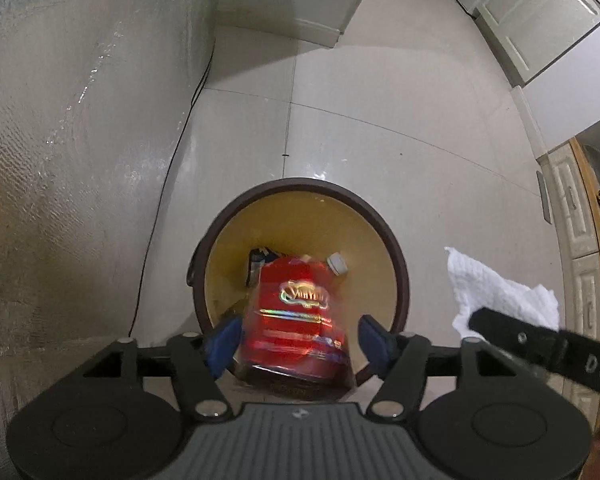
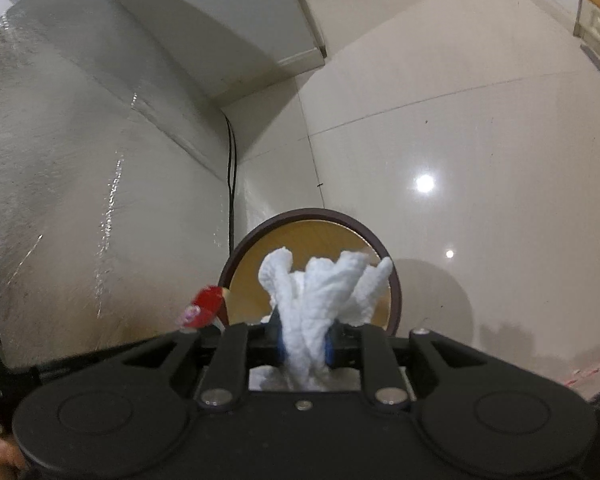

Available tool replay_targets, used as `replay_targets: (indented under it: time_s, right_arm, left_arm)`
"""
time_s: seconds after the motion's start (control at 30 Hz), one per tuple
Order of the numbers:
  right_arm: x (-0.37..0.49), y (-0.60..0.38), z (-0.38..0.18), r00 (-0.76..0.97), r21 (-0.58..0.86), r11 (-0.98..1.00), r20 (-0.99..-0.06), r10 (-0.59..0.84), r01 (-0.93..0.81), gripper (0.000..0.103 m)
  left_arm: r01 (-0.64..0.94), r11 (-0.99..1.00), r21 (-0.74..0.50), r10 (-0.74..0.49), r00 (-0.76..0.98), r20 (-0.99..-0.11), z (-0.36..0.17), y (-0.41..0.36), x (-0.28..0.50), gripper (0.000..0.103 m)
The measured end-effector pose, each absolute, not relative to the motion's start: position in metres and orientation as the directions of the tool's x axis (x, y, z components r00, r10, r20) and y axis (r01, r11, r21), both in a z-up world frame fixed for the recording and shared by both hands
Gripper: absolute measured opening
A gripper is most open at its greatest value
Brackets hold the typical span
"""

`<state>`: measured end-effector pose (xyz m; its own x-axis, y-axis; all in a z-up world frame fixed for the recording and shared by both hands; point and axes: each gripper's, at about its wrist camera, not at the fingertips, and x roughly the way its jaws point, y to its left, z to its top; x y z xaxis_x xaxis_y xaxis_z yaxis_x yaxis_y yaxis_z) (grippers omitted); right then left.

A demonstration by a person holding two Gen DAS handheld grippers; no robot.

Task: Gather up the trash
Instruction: 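Open the left gripper to drop the red bag while the right gripper drops the tissue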

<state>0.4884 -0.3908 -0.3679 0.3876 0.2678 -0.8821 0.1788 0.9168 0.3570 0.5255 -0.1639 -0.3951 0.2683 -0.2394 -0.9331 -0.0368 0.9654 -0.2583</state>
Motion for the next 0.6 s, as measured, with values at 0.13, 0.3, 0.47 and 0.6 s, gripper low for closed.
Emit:
replay_targets:
  time_s: [0.13,0.3,0.47,0.6]
  right_arm:
    - [0.5,-0.386,-0.383,0.372,0.372,0.91,-0.883,0.285,0.186,0.022]
    - [0.512,-0.377,-0.395,0.378,0.373,0.908,-0.882,0.282,0.193,0.053]
    - [0.504,-0.371,-0.406,0.322,0.334,0.926,-0.908,0.266,0.176,0.075]
    - [0.496,-0.376,-0.411,0.298,0.31,0.931,-0.922,0.245,0.191,0.075]
  left_arm:
    - [-0.024,0.966,-0.256,-0.241,0.272,-0.932,-0.398,-0.156,0.527,0.08]
    - [-0.01,0.975,-0.221,-0.211,0.264,-0.941,-0.4,-0.15,0.525,0.082]
    - [0.002,0.986,-0.169,-0.164,0.253,-0.954,-0.402,-0.149,0.519,0.083]
    - [0.025,0.99,-0.141,-0.142,0.253,-0.957,-0.399,-0.15,0.512,0.086]
